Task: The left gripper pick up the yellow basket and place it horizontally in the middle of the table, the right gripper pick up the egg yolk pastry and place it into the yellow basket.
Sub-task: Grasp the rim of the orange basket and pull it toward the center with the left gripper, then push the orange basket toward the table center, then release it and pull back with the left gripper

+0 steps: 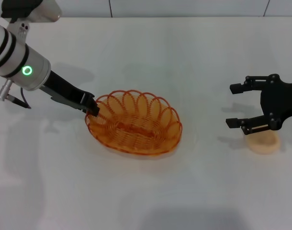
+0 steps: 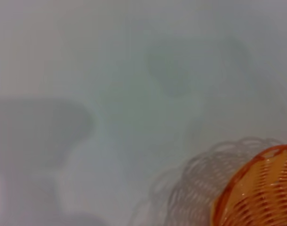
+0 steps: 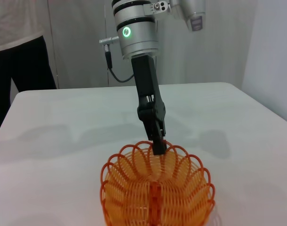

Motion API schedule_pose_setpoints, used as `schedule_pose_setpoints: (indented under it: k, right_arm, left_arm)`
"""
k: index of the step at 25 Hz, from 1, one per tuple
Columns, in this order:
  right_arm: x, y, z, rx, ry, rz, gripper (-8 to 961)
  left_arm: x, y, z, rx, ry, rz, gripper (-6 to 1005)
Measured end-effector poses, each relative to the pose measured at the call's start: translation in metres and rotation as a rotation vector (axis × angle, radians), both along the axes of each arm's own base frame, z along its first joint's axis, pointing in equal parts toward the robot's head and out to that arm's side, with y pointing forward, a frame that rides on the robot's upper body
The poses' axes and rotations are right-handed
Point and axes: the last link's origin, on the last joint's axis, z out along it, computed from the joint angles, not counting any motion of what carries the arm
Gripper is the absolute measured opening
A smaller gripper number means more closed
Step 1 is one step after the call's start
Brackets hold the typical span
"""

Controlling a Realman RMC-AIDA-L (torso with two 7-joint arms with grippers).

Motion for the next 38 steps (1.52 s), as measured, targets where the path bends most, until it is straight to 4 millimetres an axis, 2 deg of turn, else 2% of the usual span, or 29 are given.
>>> schedule_pose_setpoints:
  k: [8,15,21,32,38]
  right_arm:
    - [0.0,0.0,0.0,0.002,-0.001,0.005,847]
    - [0.0,0.0,0.003,0.011,-0.005,0.013,847]
    - [0.0,-0.001,0.004,0.015,-0.006,0.017,847]
    - [-0.003,-0.001,0.004,0.022,0.004,0.046,846]
    - [-0.003,-0.001,0.004,0.023,0.003,0.051,846]
  left_arm:
    - [-0.003,-0.003,-0.004,0.006,-0.01,0.007,61]
    - [0.006,-0.001,0.006,0.054,-0.103,0.026,62]
    - [0.008,-0.002,0.012,0.09,-0.137,0.121,62]
    - [0.033,0.003,-0.013,0.056,-0.148,0.235,66]
    - [0.04,0.007,-0.028,0.053,-0.142,0.281,81]
